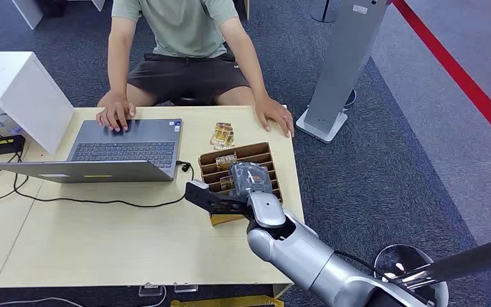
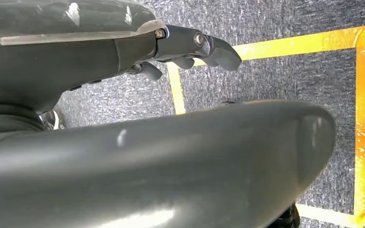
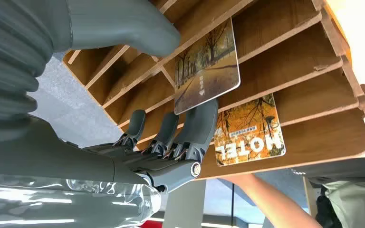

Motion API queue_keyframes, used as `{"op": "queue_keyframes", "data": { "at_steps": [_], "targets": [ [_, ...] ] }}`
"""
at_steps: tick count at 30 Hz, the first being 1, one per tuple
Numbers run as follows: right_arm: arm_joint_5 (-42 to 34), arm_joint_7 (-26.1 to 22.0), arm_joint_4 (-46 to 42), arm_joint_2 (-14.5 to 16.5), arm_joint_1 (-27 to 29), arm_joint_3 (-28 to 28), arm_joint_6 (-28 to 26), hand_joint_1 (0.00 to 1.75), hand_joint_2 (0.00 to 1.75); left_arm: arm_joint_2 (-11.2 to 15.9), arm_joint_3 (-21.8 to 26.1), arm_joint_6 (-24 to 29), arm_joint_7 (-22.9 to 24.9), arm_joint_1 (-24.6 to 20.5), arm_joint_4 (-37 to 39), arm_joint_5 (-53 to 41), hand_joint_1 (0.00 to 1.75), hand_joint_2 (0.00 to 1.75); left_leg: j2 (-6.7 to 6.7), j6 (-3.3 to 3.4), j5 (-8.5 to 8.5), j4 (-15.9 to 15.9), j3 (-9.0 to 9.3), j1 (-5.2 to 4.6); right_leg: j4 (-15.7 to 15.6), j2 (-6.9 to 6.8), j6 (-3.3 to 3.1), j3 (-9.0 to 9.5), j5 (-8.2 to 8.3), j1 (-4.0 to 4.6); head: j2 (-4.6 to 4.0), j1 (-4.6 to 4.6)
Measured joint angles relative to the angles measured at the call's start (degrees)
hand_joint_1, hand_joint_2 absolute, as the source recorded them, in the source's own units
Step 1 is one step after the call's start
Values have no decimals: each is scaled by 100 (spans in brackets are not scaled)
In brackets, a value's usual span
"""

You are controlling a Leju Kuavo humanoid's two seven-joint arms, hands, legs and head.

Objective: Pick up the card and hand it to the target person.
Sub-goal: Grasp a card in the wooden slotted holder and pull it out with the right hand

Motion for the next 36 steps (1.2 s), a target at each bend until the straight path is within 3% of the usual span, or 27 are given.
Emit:
{"op": "queue_keyframes", "data": {
  "at_steps": [6,11,16,36],
  "targets": [
    [-2,-7,68,1,0,5,0,88,175,-3,0,3,0,-1,0,0,0,0,0,0,0,0,0,0,0,0,0,0,0,0,0,-2],
    [-2,-8,106,3,-6,7,0,134,175,-4,-1,4,0,-5,0,-4,0,0,0,0,0,0,0,0,0,0,0,0,0,0,0,1],
    [-1,-7,130,3,-20,7,-1,148,175,-4,0,4,0,-8,0,-4,0,0,0,0,0,0,0,0,0,0,0,0,0,0,0,2],
    [-74,-46,179,40,-42,6,-40,155,175,-5,0,68,-28,-8,0,14,0,0,0,0,0,0,3,0,0,0,0,2,0,0,0,-2]
  ]
}}
